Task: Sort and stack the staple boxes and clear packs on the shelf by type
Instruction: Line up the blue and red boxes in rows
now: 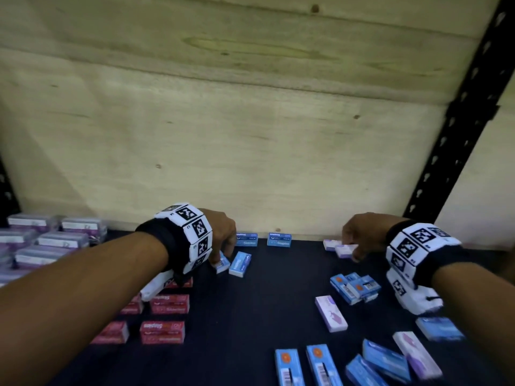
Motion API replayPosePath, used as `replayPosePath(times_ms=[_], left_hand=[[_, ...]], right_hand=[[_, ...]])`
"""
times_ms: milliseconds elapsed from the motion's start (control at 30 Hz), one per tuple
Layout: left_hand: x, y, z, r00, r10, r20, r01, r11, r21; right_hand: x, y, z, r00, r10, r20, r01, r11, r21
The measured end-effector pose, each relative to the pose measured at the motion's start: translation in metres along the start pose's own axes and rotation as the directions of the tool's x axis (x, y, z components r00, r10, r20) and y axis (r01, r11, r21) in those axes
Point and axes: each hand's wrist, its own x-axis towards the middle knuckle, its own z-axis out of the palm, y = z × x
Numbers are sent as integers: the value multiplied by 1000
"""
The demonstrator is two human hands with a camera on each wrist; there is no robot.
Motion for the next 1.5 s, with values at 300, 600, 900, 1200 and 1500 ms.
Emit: replayPosePath(times_ms=[300,600,900,1200,1500], left_hand=[[5,1,0,1000,2,15,-3,999,36],[1,-4,3,999,15,30,-15,1000,7],[-5,-4,0,999,44,31,-45,999,29],[-4,-11,-8,993,-17,120,8,997,78],[-1,-13,-7,995,17,99,-22,998,55]], right_hand=[[4,31,13,992,107,66,-104,994,-44],[4,33,18,979,176,105,-162,978,-130],[-11,-43,-13,987,-107,-116,109,994,3],[0,-165,-12,916,-363,169,373,927,-32],[8,-187,-10,934,-314,173,334,937,-105]])
